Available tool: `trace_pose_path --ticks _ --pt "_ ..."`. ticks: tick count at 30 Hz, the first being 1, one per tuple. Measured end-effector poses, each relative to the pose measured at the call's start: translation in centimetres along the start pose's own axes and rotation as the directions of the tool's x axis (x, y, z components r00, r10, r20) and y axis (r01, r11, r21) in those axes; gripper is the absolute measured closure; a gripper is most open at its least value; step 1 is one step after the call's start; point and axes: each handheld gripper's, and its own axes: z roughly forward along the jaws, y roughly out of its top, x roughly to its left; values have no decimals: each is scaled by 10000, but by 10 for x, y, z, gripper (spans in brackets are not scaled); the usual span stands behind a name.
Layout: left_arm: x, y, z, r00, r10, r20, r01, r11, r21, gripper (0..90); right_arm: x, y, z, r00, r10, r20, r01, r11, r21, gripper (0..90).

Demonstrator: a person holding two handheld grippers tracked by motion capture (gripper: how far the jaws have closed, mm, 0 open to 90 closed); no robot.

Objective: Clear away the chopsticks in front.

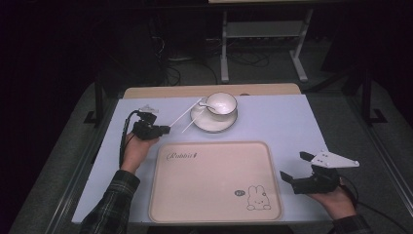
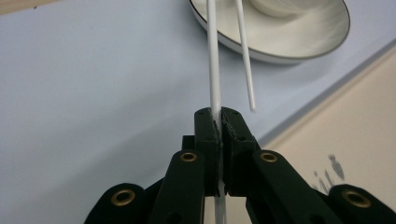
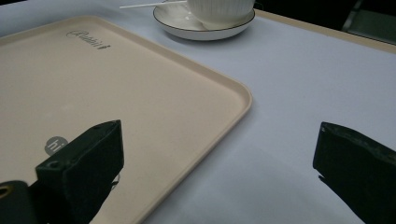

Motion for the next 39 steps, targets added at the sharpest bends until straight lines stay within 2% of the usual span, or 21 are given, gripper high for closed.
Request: trace_pose_path --ticks 1,2,9,10,11,13,15,22,23,27,29,33,39 --pt "0 0 0 10000 0 0 0 10000 0 860 0 0 0 10000 1 8 -1 10000 -3 12" --pt "-1 -7 -9 9998 -63 179 65 9999 -94 860 0 0 0 10000 -1 9 1 10000 -7 12" --pt "-12 -31 -40 9994 64 334 -60 9999 -120 860 -1 0 0 10000 -12 21 12 10000 2 12" --pt "-12 -31 -40 9994 64 334 -60 9999 -120 860 0 0 0 10000 -24 20 24 10000 18 12" --pt "-17 -36 -49 9992 129 387 -120 9997 -228 860 0 0 0 10000 -38 19 38 10000 25 12" --pt "-20 -39 -52 9990 120 439 -108 9995 -281 860 0 0 1 10000 -43 18 43 10000 26 12" --pt "-30 -46 -60 9974 170 705 -145 9992 -372 860 0 0 1 10000 -52 30 52 10000 30 12" --pt "-54 -58 -63 9921 509 1145 -485 9985 -234 860 0 0 1 10000 -63 38 63 10000 50 12" --pt "-54 -58 -63 9921 509 1145 -485 9985 -234 860 0 0 1 10000 -63 38 63 10000 50 12" --pt "-68 -67 -58 9875 625 1449 -638 9980 38 860 0 0 1 10000 -60 43 60 10000 41 12" --pt "-72 -69 -57 9861 717 1500 -749 9971 152 860 0 0 1 10000 -66 43 66 10000 42 12" --pt "-75 -72 -56 9848 678 1597 -722 9971 222 860 0 0 1 10000 -71 39 71 10000 51 12" --pt "-81 -81 -51 9819 681 1770 -798 9950 600 859 0 0 1 10000 -41 44 41 10000 50 12"
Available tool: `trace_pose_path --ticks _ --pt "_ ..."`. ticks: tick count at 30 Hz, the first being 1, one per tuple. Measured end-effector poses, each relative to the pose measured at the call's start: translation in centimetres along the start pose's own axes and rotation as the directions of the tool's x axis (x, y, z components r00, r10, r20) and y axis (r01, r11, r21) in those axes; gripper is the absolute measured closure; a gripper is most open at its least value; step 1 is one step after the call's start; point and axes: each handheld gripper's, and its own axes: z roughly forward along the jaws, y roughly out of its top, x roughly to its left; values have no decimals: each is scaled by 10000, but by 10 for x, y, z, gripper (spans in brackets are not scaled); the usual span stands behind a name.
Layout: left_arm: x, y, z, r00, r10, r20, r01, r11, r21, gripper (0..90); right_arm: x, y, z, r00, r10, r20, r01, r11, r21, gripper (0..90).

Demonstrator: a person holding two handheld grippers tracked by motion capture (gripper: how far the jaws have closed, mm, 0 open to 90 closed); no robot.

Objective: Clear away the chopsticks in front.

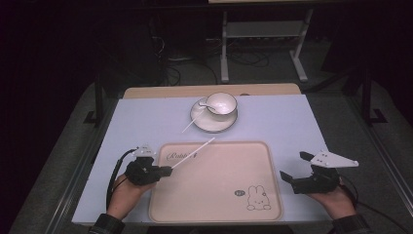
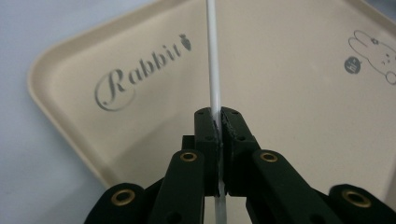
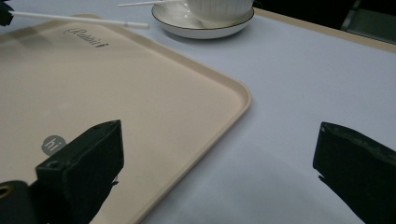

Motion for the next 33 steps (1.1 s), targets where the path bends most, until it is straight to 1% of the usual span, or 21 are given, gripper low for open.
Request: trace_pose_path --ticks 1,7,8,9,12,13,17,19,22,25,28,29,31,32,33 --pt "-1 -1 4 10000 0 -71 1 9998 184 859 0 0 0 10000 -14 -4 14 10000 4 12" --pt "-1 -3 12 9998 104 -160 -96 9989 464 857 1 0 0 10000 -41 -9 41 10000 27 12" --pt "-1 -4 15 9987 364 -344 -341 9972 658 855 1 0 0 10000 -46 -21 46 10000 22 13" --pt "-2 -4 16 9976 534 -437 -496 9951 851 852 1 0 0 10000 -56 -25 56 10000 30 12" --pt "-3 -6 23 9937 862 -716 -760 9880 1348 847 1 0 1 10000 -54 -43 54 10000 29 13" --pt "-3 -6 24 9928 931 -752 -823 9873 1362 847 1 1 1 10000 -56 -47 56 10000 25 13" --pt "-2 -5 25 9922 963 -791 -846 9866 1398 845 1 0 0 10000 -61 -38 61 10000 18 13" --pt "-2 -6 24 9931 882 -777 -770 9876 1369 841 1 1 0 10000 -54 -44 54 10000 17 13" --pt "-1 -6 24 9934 840 -787 -729 9881 1351 808 2 0 0 10000 -72 -45 72 10000 17 12" --pt "-1 -6 24 9938 790 -788 -680 9886 1343 794 1 1 0 10000 -59 -47 59 10000 17 13" --pt "0 -5 23 9940 707 -829 -590 9890 1359 691 1 0 0 10000 -69 -42 69 10000 13 13" --pt "0 -4 22 9954 601 -746 -504 9909 1252 691 1 0 0 10000 -69 -42 69 10000 13 13" --pt "2 0 20 9984 365 -435 -322 9949 958 572 2 1 0 10000 -68 -40 68 10000 13 13" --pt "4 6 18 9983 412 -414 -379 9963 777 472 2 0 0 10000 -69 -42 69 10000 19 13" --pt "4 6 18 9983 412 -414 -379 9963 777 426 2 0 0 10000 -69 -42 69 10000 19 13"
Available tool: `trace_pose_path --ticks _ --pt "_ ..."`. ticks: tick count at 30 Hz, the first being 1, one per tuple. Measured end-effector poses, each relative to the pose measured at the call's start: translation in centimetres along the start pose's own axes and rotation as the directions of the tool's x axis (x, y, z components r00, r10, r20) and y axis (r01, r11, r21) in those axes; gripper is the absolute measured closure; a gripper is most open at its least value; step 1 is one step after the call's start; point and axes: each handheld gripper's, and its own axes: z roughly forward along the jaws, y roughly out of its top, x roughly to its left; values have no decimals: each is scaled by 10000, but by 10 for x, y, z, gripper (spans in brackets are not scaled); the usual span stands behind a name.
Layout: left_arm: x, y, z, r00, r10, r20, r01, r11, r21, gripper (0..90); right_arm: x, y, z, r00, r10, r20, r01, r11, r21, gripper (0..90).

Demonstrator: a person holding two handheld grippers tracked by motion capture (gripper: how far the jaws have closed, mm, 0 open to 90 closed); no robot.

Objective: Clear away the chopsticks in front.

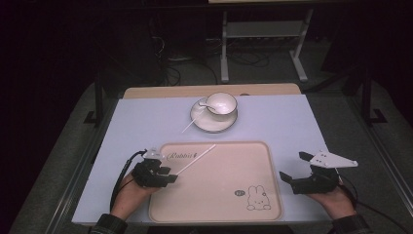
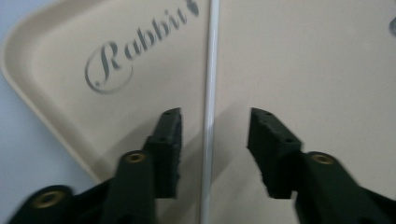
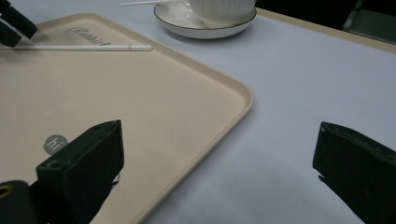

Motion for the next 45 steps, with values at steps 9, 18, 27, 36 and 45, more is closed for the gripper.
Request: trace_pose_path --ticks 9,18,27,36,45 --pt "21 37 3 10000 5 -89 -9 9992 -397 203 0 0 0 10000 12 8 -12 10000 6 12" --pt "38 90 17 9983 537 -233 -545 9978 -366 143 -1 0 -1 10000 77 58 -77 10000 -38 13" --pt "52 132 37 9952 819 -528 -833 9962 -259 150 -1 -1 -2 9999 89 63 -88 9999 -81 13" --pt "74 165 62 9929 732 -940 -767 9965 -334 317 -2 -1 -2 9999 112 37 -111 9999 -93 13" --pt "87 185 100 9897 584 -1304 -592 9982 -22 489 -3 -2 -3 9999 125 2 -125 9998 -127 13"
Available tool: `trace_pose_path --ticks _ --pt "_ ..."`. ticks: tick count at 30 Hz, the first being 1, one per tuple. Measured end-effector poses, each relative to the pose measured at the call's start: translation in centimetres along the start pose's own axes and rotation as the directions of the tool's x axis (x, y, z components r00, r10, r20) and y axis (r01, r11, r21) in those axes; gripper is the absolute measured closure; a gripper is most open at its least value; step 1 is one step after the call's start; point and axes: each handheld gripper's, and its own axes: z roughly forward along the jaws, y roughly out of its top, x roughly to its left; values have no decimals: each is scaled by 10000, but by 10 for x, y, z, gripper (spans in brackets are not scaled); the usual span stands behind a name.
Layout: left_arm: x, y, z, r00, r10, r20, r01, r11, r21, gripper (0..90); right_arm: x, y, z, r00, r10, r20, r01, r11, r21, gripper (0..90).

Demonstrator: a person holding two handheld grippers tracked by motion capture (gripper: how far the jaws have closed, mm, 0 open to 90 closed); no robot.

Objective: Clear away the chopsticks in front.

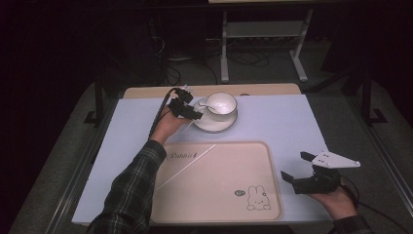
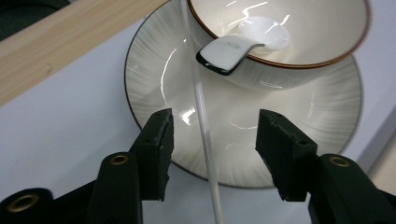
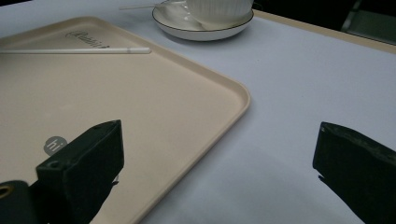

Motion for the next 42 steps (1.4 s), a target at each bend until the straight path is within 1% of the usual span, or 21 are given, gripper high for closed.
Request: trace_pose_path --ticks 1,2,3,4,5,9,14,15,17,19,22,24,27,30,31,33,35,36,37,41,42 --pt "2 2 9 10000 -65 -73 66 9998 175 499 0 0 0 10000 -1 -8 1 10000 -8 13" --pt "3 2 13 9999 -150 -57 151 9997 197 513 0 0 0 10000 -13 -12 13 10000 -8 13" --pt "3 2 13 9999 -150 -57 151 9997 197 539 0 0 0 10000 -13 -12 13 10000 -8 13" --pt "4 2 20 9998 -162 -110 165 9995 285 554 0 0 -1 10000 -29 -15 29 10000 -16 13" --pt "4 2 20 9998 -162 -110 165 9995 285 570 0 0 -1 10000 -19 -21 19 10000 -17 13" --pt "5 0 35 9998 -181 -86 184 9989 423 622 0 -1 -1 10000 19 -19 -19 10000 -29 13" --pt "5 1 40 9996 -265 -113 269 9989 375 707 0 -1 -2 10000 30 -11 -30 10000 -30 13" --pt "4 2 41 9992 -318 -222 325 9989 348 730 0 -1 -2 10000 40 -18 -40 10000 -33 13" --pt "5 2 41 9990 -419 -162 424 9987 291 782 0 -1 -2 10000 39 -17 -39 10000 -29 13" --pt "5 2 41 9984 -513 -242 518 9984 220 819 0 -1 -2 10000 41 -16 -41 10000 -41 13" --pt "5 3 41 9980 -565 -269 569 9983 149 836 0 -1 -2 10000 28 -20 -28 10000 -54 13" --pt "6 4 39 9974 -651 -314 654 9978 74 840 0 -1 -2 10000 30 -24 -30 10000 -55 13" --pt "7 5 36 9973 -621 -402 625 9980 90 841 0 -1 -2 10000 26 -19 -26 10000 -63 13" --pt "9 6 30 9957 -819 -441 820 9966 -6 841 0 -1 -2 10000 28 -12 -28 10000 -59 13" --pt "12 6 24 9946 -953 -405 951 9954 -70 842 0 -1 -2 10000 38 -11 -38 10000 -62 13" --pt "13 6 20 9942 -992 -419 991 9951 -40 842 0 -1 -3 10000 34 -5 -34 10000 -56 13" --pt "18 5 8 9931 -1073 -464 1074 9942 -5 842 0 -1 -3 10000 39 -1 -39 10000 -58 13" --pt "18 5 8 9931 -1073 -464 1074 9942 -5 842 0 -1 -3 10000 39 -1 -39 10000 -58 13" --pt "21 3 -1 9928 -1117 -432 1118 9937 -9 843 0 -1 -2 10000 28 5 -28 10000 -59 13" --pt "26 -3 -20 9906 -1305 -409 1298 9914 -186 842 0 -1 -2 10000 -2 2 2 10000 -56 13" --pt "26 -3 -20 9906 -1305 -409 1298 9914 -186 842 1 -1 -2 10000 -8 9 8 10000 -49 13"
